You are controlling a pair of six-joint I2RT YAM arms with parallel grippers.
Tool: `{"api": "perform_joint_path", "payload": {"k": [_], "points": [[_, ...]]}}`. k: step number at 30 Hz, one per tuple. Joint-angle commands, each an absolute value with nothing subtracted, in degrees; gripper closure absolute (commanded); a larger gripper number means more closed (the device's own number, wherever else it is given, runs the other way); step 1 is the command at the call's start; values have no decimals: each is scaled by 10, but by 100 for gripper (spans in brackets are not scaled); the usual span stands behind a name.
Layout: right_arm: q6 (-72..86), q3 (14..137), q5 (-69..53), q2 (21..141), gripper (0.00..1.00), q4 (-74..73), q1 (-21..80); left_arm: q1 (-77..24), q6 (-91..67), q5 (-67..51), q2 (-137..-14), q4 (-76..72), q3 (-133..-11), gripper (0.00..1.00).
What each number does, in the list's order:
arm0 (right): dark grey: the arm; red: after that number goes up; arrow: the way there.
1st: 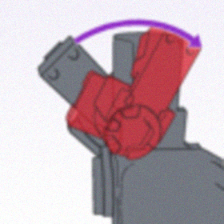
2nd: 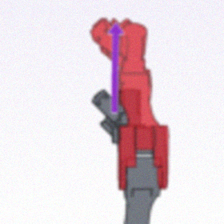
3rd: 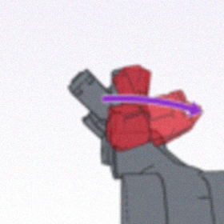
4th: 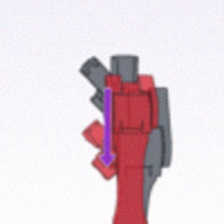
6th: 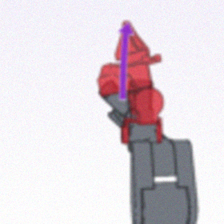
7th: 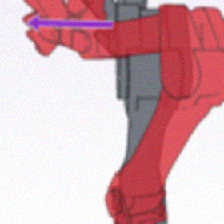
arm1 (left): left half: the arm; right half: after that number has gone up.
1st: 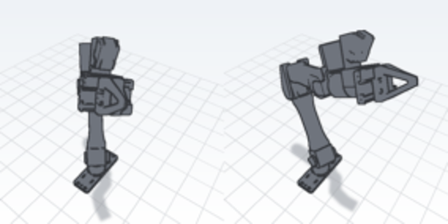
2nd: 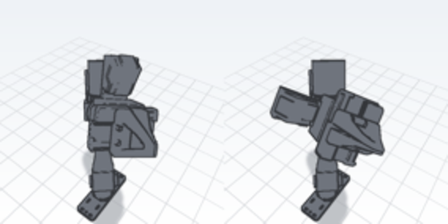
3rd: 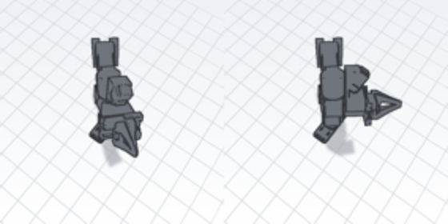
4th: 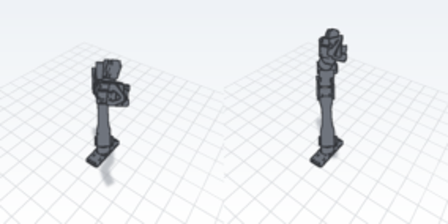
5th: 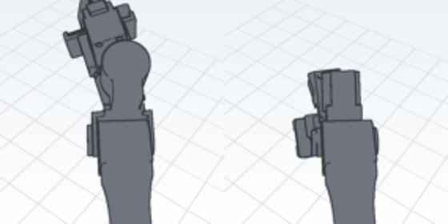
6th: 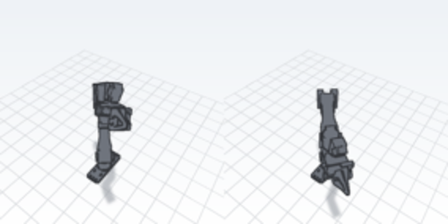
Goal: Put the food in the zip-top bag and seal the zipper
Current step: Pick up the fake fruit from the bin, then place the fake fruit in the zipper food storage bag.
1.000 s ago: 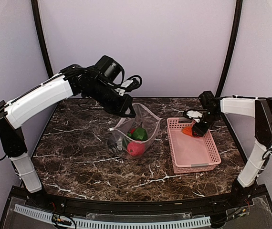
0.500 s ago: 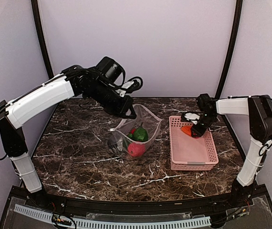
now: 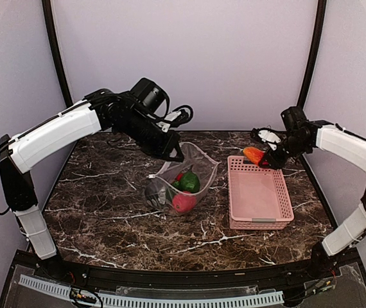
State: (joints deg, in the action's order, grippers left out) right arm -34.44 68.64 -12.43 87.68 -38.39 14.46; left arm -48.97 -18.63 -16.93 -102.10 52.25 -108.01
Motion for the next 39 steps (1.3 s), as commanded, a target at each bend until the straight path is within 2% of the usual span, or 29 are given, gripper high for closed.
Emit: {"api": "perform_joint_path", "payload": {"k": [1,8,12,15,22,31,39], "points": [[-342,697,-253,788,68,-410,145,-486,-183,-174,-1024,520,-1075,99],[-326,770,-402,722,65,-442,155,-486,-190,-178,-1030,518,-1077,99],[-334,807,-535,720,64,-468,169,-486,-195,-176,-1028,522,-1078,99],[-326,827,-579,730,63,-469,204,-486,-197,-175,-1027,522,-1076,99],[-329,895,-571,779,62,-483,307,-485,-203,-171,-1031,519,-1080,99],[-380,901,-540,827,62,-474,407,-481,-217,-168,-1039,514,-1091,99],[-419,918,-472,877,62,-437,435,-480,-221,-168,-1039,513,-1092,99]]}}
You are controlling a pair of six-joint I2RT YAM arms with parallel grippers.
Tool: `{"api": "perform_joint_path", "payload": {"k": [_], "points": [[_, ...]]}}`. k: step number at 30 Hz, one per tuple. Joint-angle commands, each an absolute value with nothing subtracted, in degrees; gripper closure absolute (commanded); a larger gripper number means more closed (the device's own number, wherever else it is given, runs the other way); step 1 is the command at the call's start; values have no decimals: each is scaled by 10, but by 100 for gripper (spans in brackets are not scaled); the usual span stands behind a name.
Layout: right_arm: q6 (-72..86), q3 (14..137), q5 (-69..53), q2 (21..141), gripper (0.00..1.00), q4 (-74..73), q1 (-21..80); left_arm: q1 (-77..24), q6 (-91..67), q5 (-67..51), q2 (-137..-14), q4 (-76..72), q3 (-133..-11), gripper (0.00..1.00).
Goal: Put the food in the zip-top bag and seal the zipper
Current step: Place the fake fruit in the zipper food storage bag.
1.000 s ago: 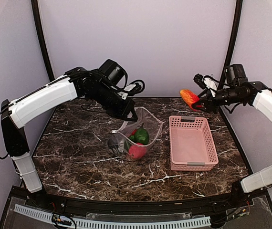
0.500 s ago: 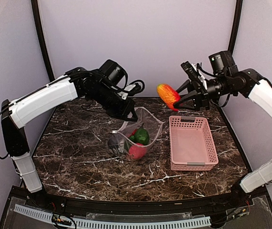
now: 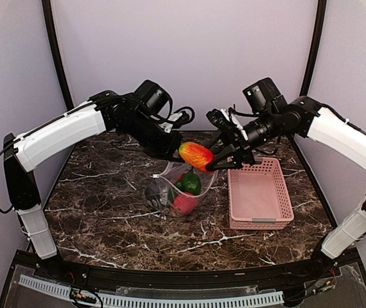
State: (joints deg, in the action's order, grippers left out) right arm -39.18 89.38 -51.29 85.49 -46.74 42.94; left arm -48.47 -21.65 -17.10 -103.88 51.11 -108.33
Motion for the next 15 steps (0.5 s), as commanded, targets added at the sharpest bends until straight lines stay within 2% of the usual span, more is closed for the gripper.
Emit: {"api": "perform_joint_path", "payload": {"k": [1,8,15], "points": [[-422,920,-461,882,62,-428,436,-480,-221,-167,-1038,514,-1092,99],[-417,932,-402,916,62,-393,447,-476,-216,-166,-1035,516,-1093,99],[-411,917,-363,925,56,-367,447,-473,-214,-162,-1032,520,-1094,99]]}}
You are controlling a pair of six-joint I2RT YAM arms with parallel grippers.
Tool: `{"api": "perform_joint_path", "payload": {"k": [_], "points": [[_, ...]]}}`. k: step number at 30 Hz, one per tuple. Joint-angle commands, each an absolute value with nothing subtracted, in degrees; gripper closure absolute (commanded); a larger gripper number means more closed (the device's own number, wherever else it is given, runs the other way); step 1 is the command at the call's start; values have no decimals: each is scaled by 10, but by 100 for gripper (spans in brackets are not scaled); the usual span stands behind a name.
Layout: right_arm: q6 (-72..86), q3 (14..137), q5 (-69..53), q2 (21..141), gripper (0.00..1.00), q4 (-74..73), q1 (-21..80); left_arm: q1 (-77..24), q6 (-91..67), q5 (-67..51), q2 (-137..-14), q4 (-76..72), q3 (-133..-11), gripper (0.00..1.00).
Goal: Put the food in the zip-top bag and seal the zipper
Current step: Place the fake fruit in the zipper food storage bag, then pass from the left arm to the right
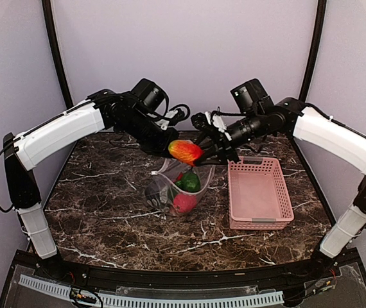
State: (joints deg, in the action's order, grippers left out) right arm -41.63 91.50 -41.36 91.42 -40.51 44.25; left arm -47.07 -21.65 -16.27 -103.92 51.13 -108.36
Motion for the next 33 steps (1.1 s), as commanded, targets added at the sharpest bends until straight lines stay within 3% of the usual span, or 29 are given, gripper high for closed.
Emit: {"api": "perform_joint_path", "payload": {"k": [1,5,8,14,20,26,31,33], "points": [[-407,917,-354,926,51,-367,447,-472,-213,-162,-1031,520,-1094,99],[-393,925,-339,919,26,-382,448,-470,-213,-163,-1032,520,-1094,99],[-397,932,-348,904,21,-414,450,-468,-212,-165,-1032,519,-1094,99],[-448,930,-359,883,30,-519,483,-465,-208,-163,-1032,519,-1092,99],[-469,888,-240,887,32,-532,568,-464,-205,-161,-1032,520,-1092,99],[-440,922,-140,944,33,-526,596,-464,-204,-163,-1029,521,-1094,99],[-421,968,-113,994,47,-556,596,-464,-204,-166,-1025,521,-1095,99],[-418,977,-116,996,60,-559,598,-464,-202,-165,-1022,523,-1094,99]]}}
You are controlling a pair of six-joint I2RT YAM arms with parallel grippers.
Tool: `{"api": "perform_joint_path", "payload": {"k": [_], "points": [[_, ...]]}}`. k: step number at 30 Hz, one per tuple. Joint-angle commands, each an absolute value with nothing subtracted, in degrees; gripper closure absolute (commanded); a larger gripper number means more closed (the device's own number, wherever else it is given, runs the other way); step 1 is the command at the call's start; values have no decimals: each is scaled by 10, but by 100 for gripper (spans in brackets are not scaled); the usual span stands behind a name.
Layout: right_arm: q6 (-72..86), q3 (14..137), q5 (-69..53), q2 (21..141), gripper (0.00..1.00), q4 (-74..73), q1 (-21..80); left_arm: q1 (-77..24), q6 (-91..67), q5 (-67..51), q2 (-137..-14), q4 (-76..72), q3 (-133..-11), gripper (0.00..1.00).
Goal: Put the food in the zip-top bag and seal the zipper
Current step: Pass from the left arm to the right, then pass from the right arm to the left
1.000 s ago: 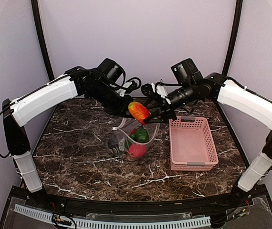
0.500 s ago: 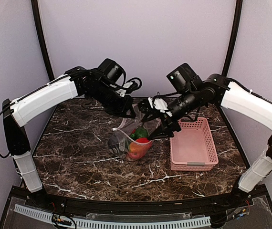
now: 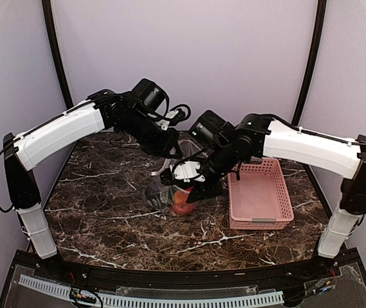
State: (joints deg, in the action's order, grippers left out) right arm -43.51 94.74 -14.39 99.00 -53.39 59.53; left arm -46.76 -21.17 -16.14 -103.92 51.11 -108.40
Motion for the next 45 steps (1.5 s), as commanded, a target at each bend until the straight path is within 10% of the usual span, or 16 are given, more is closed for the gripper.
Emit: {"api": "perform_joint_path", "payload": {"k": [1,6,15,26,45], "points": [[-417,985,-120,996,69,-564,598,-464,-199,-162,-1021,524,-1094,99],[-419,1034,-137,978,98,-578,599,-464,-167,-136,-1004,548,-1115,74],[-415,1025,-153,968,100,-560,597,-465,-93,-23,-655,143,-714,33],[-414,1026,-174,953,100,-558,596,-464,-58,-113,-478,-82,-408,37],[-426,987,-187,911,100,-553,596,-439,-21,-258,-648,-266,-411,53]]}}
